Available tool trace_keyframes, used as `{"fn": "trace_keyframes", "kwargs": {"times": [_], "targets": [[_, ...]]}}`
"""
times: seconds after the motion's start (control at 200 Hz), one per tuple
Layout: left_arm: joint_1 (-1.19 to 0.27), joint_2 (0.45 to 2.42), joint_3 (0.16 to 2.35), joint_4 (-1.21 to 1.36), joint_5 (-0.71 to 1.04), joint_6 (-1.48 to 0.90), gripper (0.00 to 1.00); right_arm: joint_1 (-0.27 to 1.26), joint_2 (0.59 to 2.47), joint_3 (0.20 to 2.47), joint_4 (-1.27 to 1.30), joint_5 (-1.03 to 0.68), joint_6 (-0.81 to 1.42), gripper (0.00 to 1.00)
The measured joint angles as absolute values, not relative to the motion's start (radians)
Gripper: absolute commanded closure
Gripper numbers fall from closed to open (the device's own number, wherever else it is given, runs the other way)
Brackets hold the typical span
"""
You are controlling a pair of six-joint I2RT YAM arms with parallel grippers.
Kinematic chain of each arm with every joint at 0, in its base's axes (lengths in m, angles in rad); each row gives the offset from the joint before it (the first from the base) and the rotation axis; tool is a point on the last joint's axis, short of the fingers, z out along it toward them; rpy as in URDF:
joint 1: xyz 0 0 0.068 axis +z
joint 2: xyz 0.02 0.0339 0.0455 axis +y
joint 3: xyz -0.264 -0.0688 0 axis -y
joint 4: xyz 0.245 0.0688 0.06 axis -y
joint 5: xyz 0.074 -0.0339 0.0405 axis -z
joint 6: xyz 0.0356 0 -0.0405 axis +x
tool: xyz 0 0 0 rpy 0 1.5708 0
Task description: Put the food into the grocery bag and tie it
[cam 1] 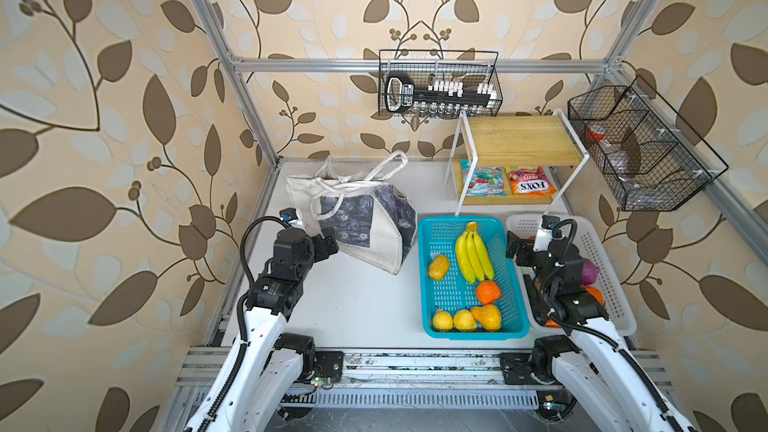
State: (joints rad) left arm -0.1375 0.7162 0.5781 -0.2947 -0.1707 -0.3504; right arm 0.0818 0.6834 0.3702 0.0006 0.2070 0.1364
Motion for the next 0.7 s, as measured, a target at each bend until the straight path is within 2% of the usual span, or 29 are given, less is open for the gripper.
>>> {"fn": "trace_keyframes", "kwargs": {"times": [0.205, 0.49, 0.7], "targets": [[-0.144, 0.784, 0.412, -0.05, -0.271, -0.271, 0.01, 0.024, 0.785, 0.229, 0.269, 0.237, 0.111, 0.0], [-0.141, 1.095, 0.392, 0.233, -0.265, -0.149, 0.01, 0.024, 0.994, 0.193, 0.556, 0.235, 0.08, 0.0], [0.0, 1.254, 0.381, 0.44, -0.155, -0.115, 0.01, 0.013, 1.122, 0.187, 0.746, 0.236, 0.082, 0.0]]}}
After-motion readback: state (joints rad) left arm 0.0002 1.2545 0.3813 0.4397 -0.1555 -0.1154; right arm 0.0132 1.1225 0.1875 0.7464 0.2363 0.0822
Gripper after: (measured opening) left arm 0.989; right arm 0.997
